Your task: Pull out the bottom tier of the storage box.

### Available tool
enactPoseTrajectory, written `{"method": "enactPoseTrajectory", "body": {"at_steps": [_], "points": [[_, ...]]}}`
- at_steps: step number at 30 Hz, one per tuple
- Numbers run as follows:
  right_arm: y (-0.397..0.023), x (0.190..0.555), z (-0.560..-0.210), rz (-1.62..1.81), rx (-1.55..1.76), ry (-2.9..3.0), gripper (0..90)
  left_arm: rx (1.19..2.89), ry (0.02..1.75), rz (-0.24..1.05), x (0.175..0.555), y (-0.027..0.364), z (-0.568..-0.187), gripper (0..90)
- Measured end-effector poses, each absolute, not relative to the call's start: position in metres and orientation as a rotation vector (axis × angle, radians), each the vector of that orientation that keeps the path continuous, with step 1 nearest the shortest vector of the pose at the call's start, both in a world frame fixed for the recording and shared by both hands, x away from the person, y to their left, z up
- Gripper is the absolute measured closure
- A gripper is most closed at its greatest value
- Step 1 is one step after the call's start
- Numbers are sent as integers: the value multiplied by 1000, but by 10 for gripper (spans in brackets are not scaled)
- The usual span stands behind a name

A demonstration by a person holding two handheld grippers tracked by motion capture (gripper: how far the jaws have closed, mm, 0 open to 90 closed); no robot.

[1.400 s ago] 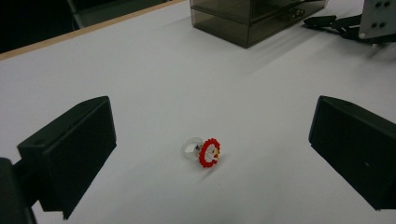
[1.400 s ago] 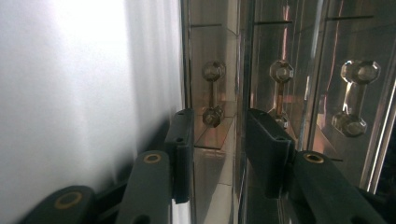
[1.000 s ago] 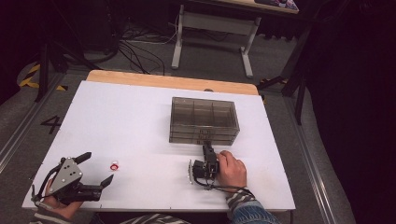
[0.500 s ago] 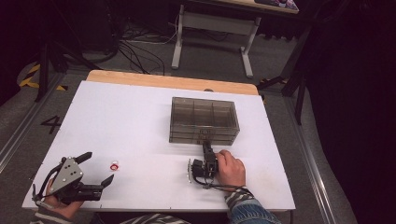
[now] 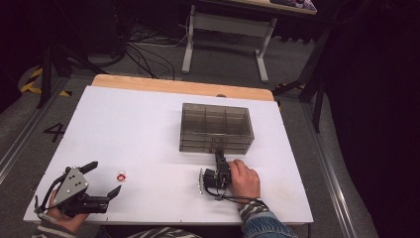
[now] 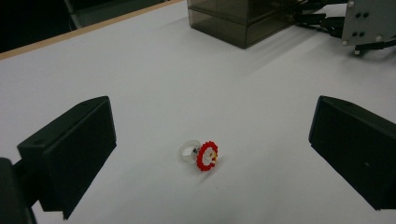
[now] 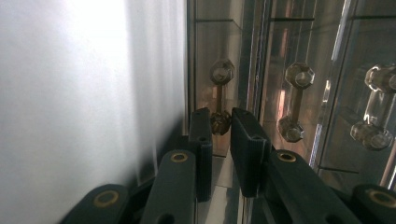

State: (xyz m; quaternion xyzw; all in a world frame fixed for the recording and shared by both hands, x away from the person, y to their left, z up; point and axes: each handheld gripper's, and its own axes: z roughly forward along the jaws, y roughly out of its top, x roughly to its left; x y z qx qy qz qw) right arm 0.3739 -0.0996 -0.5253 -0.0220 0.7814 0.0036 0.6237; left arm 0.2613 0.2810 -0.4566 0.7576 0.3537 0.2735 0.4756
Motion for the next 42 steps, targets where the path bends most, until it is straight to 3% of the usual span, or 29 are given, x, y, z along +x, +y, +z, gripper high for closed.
{"method": "enactPoseTrajectory", "body": {"at_steps": [42], "points": [[-102,357,-520,28,-52,1824,789,1848,861,670,260,283,-456,13]]}}
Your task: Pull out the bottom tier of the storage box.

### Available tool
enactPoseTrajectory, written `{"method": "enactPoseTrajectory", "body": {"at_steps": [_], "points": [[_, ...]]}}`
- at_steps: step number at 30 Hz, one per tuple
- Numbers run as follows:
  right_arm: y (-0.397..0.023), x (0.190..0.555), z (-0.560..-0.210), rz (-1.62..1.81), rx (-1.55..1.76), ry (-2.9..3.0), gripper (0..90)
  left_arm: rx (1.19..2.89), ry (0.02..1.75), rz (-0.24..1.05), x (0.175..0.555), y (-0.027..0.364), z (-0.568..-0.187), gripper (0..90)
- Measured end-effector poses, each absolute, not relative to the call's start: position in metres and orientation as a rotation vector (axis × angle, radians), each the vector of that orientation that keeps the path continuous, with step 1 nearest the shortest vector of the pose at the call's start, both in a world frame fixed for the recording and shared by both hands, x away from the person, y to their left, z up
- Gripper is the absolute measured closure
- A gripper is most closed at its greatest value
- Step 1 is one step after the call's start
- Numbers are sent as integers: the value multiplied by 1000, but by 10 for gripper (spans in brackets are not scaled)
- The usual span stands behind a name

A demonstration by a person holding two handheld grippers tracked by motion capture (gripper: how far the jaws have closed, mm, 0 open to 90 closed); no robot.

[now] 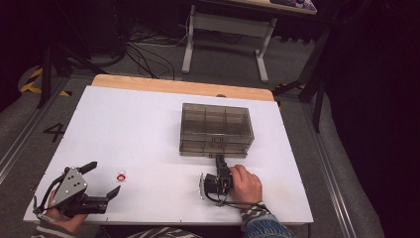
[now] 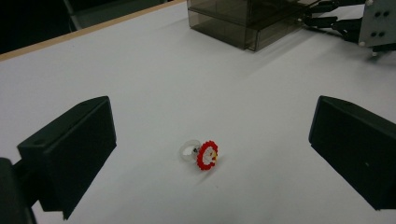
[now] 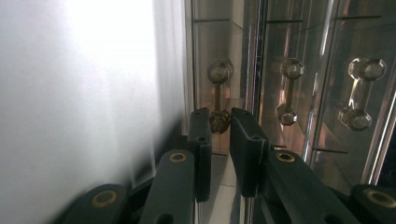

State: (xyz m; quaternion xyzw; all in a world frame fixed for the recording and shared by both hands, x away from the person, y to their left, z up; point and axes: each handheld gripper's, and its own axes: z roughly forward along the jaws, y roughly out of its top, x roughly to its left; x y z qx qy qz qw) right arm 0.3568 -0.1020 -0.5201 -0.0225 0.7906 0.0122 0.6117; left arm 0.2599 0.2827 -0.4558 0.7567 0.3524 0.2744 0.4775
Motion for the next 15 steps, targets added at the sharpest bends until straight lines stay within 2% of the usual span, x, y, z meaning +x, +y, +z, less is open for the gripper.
{"method": "enactPoseTrajectory", "body": {"at_steps": [10,15], "points": [[-103,355,-519,47,-38,1840,782,1845,864,667,260,283,-456,13],[-103,353,-517,72,-36,1857,750,1846,863,668,260,283,-456,13]]}}
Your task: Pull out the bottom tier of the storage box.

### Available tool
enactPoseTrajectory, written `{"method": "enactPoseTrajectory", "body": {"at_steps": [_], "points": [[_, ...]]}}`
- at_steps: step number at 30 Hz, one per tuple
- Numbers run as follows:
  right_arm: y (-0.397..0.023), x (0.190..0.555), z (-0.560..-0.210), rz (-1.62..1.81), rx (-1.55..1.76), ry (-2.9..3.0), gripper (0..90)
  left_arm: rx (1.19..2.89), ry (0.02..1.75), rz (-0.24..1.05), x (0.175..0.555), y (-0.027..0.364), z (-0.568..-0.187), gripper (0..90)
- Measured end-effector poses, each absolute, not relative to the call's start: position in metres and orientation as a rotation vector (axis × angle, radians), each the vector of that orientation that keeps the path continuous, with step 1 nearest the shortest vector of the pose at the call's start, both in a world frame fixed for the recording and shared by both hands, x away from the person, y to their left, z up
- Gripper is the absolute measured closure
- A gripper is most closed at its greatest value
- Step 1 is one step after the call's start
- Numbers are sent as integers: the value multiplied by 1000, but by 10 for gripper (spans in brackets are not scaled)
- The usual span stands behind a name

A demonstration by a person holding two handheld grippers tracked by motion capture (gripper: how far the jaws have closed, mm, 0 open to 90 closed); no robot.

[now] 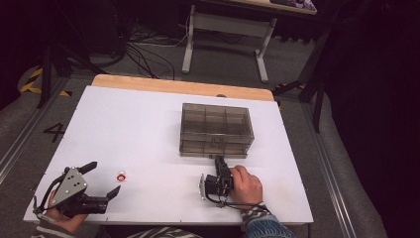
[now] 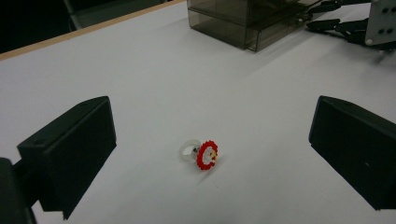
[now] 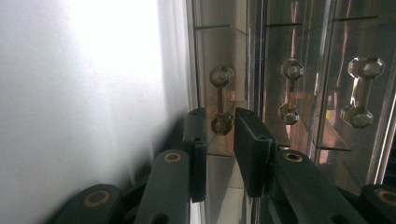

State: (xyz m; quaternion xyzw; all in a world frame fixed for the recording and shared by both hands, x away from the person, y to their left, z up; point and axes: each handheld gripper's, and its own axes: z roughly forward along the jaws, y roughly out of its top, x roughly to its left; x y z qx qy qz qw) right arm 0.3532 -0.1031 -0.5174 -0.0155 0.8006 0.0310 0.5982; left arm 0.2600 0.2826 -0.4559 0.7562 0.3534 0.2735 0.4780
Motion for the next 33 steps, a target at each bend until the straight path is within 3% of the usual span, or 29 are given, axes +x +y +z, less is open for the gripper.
{"method": "enactPoseTrajectory", "body": {"at_steps": [33], "points": [[-116,338,-472,406,103,1938,645,1849,861,672,260,282,-456,13]]}}
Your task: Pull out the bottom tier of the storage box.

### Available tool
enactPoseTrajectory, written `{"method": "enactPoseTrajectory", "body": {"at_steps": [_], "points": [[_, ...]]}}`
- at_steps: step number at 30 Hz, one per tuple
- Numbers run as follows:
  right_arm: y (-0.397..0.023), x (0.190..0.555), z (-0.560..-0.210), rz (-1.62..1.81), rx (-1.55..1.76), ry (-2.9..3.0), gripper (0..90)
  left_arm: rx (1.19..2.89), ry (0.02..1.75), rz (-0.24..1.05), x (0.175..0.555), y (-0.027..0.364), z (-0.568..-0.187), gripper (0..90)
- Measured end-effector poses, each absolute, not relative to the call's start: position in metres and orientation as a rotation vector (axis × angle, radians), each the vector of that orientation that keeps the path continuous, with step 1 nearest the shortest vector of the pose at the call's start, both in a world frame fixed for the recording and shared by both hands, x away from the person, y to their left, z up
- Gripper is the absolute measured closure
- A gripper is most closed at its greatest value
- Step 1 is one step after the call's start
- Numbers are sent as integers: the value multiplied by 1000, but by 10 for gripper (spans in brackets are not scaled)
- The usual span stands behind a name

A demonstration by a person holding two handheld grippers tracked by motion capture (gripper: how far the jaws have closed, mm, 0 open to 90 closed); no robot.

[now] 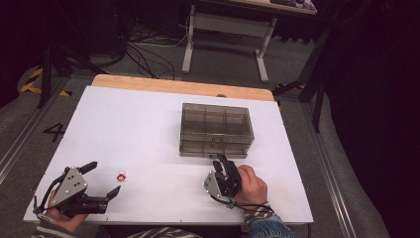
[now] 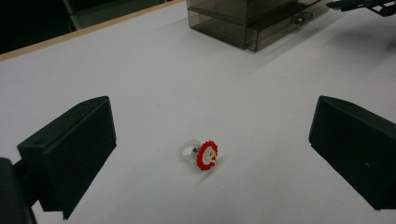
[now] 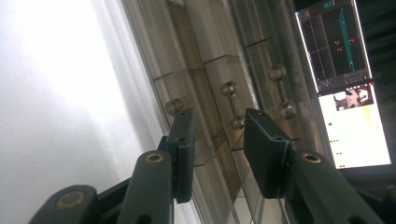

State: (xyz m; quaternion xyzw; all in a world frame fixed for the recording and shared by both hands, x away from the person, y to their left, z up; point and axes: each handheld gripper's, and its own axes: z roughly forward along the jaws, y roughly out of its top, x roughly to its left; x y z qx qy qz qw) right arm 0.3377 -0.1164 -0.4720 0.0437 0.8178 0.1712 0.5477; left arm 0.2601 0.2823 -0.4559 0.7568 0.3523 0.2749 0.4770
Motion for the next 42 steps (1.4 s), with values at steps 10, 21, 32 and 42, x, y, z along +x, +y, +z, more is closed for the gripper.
{"method": "enactPoseTrajectory", "body": {"at_steps": [10,21,32,42], "points": [[-119,336,-466,456,114,1946,637,1847,863,667,260,282,-456,13],[-130,336,-445,673,172,2016,603,1851,860,673,260,282,-456,13],[-131,339,-441,713,199,2043,602,1852,861,671,261,282,-456,13],[-142,357,-422,845,251,2307,544,1852,867,673,261,282,-456,13]]}}
